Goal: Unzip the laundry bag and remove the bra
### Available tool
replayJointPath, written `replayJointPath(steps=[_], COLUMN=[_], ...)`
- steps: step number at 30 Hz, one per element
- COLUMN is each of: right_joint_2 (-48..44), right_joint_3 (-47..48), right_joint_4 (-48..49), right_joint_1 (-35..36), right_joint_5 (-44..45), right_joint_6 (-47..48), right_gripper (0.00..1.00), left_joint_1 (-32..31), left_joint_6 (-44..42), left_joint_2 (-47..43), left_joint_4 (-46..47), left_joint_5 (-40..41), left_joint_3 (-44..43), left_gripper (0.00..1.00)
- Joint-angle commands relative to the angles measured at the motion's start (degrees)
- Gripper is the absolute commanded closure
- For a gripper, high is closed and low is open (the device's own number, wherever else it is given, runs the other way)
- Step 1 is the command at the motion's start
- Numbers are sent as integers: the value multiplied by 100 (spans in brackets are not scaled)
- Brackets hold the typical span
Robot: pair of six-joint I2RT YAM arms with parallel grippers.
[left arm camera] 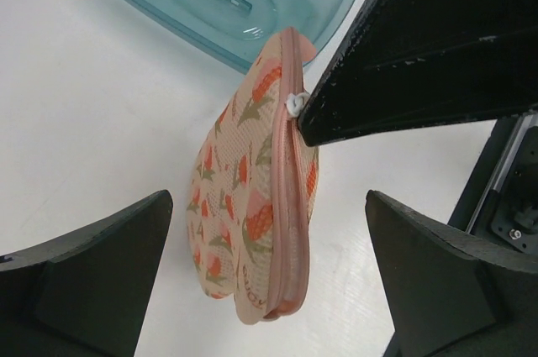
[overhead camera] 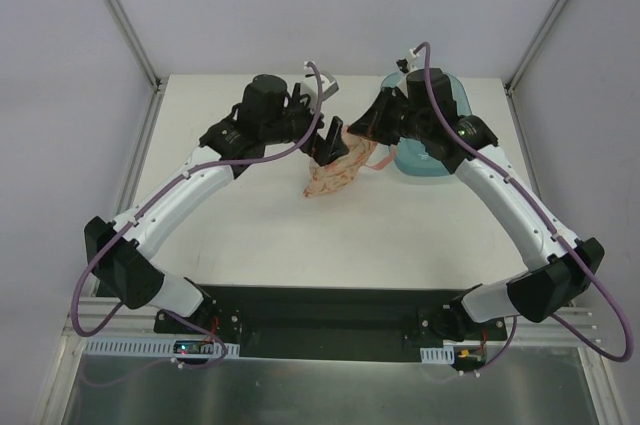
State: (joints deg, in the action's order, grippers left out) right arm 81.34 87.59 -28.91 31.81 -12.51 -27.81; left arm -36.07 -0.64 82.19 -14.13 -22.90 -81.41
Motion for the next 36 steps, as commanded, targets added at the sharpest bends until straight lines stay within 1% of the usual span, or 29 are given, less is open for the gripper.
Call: replayJointPath(steps=[1,2,4,5,8,10,17,20,24,26,27,30,33,36], right_joint_2=[-75,-74,-83,-101,-162,-293,-593,-663,-637,-602,-558,-496,-575,-716], right_joint_3=[91,91,91,83,4,-180,-514,-681,-1155,-1384,-1637,-1964,-1992,-1764], right_joint_4=[184,175,113,87,-10,43,95,104,437,578,779,1262,1493,1449], right_joint_1=[27,27,18,-8,-131,-394,-1036,-1256,-1537,-1564,-1590,-1599,-1591,-1590], right_joint_5=[-85,-85,-58,-67,-224,-400,-857,-1042,-1367,-1534,-1639,-2061,-2203,-2255], right_joint_6=[-84,-67,-23,12,57,30,109,127,66,30,-22,-285,-427,-383], right_gripper=[99,99,99,99,99,99,99,99,99,99,99,99,99,99], left_joint_1=[-119,-128,-128,-119,-110,-110,-67,39,162,206,224,259,285,294], left_joint_6=[-59,-41,37,56,29,-32,-217,-164,29,47,47,47,266,319], left_joint_2=[112,174,192,166,-18,-142,-704,-941,-1267,-1442,-1486,-1627,-1689,-1707], left_joint_4=[33,33,33,33,42,51,156,244,472,595,630,719,771,815], left_joint_5=[-57,-57,109,197,434,557,672,681,672,664,664,734,769,795], left_joint_3=[-455,-490,-508,-482,-342,-253,186,326,511,651,705,942,1144,1259], left_gripper=[8,42,96,100,100,100,100,100,100,100,100,100,100,100])
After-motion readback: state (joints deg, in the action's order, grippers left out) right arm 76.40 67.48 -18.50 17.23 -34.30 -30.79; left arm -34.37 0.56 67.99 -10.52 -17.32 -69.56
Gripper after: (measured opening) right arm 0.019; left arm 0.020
